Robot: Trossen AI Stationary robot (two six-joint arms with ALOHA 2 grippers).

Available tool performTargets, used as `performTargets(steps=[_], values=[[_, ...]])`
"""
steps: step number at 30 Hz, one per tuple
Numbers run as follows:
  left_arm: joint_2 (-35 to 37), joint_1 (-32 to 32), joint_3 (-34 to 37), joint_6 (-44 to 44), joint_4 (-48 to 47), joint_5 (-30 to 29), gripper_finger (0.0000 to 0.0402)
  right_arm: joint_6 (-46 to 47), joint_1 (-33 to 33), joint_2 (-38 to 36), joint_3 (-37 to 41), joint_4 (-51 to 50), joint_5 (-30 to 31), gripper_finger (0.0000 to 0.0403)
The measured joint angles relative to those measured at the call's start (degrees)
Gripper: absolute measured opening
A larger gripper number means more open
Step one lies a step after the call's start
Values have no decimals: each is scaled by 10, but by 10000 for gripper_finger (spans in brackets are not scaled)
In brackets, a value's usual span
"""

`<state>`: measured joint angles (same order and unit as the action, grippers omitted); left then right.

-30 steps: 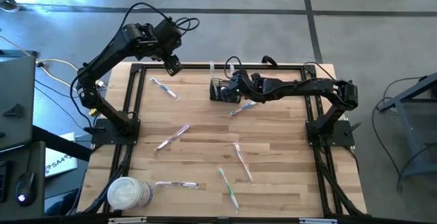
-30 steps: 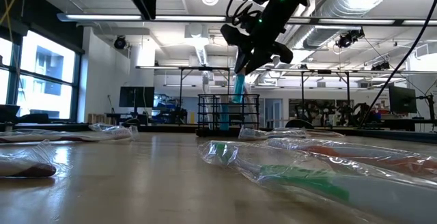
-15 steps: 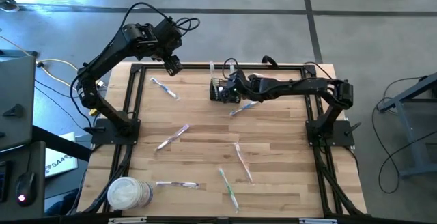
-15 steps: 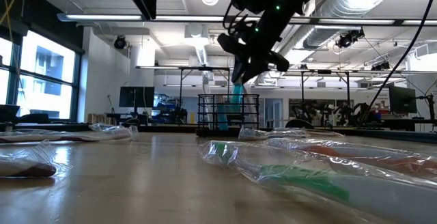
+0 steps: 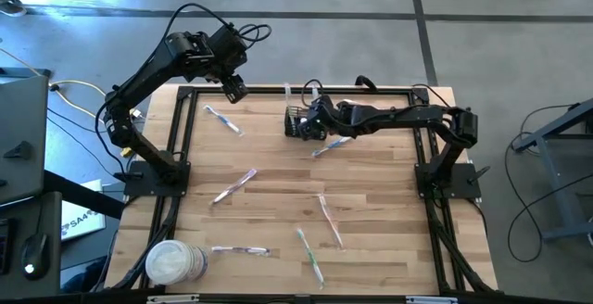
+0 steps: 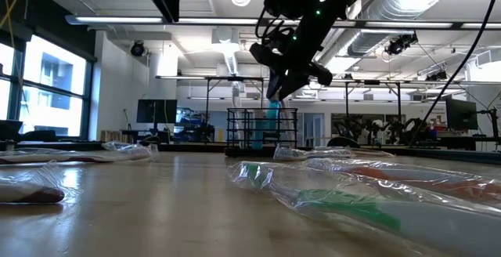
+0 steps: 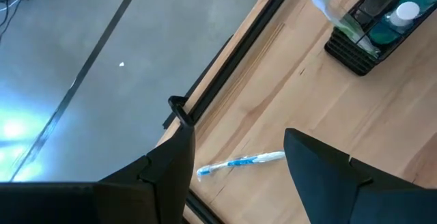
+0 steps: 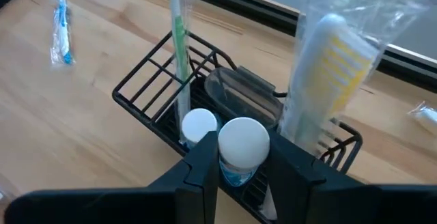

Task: Pick & Place toothbrushing station
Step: Put the blue mouthwash into the mesh organizer

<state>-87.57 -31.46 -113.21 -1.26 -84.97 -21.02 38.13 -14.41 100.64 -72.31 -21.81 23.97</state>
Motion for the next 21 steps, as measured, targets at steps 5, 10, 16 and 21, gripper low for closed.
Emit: performTargets(steps=[5, 10, 16, 21], values=[[0, 0, 0, 0, 0, 0, 221, -2, 0, 0, 0, -2, -1, 88], [0, 0, 0, 0, 0, 0, 221, -4, 0, 6, 0, -1, 0, 88], [0, 0, 0, 1, 0, 0, 221, -2, -4, 20, 0, -8, -8, 88], [0, 0, 0, 1, 0, 10, 221, 0, -7, 22, 0, -7, -14, 88]])
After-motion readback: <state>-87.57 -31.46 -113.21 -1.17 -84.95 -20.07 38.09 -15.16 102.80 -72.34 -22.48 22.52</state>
